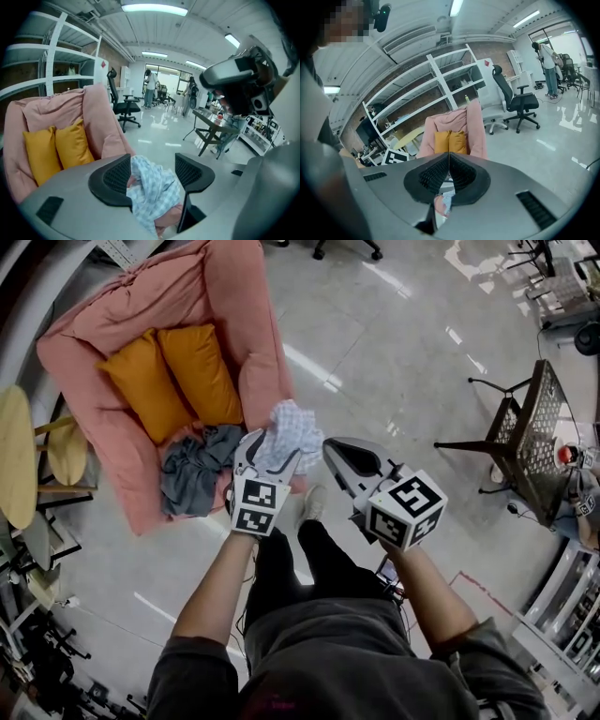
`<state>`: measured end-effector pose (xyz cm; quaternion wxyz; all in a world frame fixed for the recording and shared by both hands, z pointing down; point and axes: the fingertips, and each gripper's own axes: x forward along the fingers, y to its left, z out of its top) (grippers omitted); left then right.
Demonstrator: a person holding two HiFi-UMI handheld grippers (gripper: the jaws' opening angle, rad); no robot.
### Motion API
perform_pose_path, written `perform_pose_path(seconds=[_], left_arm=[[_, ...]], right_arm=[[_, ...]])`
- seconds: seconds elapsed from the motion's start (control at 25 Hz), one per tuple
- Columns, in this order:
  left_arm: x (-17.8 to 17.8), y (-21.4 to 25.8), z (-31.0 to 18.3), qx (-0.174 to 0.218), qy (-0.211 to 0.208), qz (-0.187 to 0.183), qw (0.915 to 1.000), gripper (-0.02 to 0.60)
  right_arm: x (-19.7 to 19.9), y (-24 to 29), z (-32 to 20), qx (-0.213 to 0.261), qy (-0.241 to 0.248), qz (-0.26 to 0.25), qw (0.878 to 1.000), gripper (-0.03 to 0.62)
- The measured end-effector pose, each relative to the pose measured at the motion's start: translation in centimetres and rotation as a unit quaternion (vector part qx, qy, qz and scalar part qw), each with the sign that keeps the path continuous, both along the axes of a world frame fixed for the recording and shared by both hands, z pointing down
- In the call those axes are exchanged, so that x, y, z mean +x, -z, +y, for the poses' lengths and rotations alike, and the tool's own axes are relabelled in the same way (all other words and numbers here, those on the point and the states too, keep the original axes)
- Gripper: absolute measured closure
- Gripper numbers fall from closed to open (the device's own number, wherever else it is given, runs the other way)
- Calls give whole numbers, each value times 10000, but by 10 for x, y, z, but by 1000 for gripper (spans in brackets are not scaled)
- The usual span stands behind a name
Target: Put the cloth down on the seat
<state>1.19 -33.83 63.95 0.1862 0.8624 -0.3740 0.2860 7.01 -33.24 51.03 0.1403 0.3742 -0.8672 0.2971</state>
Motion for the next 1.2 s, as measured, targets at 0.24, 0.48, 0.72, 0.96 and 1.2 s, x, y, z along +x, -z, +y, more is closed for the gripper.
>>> perform_pose_path(seconds=[0.24,0.48,0.72,0.96,1.2], left_arm=[[-10,52,-1,440,92,309,9985,413],[-13,77,0,634,79,424,9971,556],[-12,87,-4,682,42,470,9966,571],[-15,87,-8,672,70,456,9967,571],[-15,84,-6,605,175,506,9967,571]], right_arm=[[-9,17,-6,164,34,5,9999,578],[-11,22,-8,247,70,15,9997,579],[-13,25,-10,339,84,84,9994,579],[-14,19,-10,279,86,121,9995,579],[-10,16,-8,239,93,168,9995,579]])
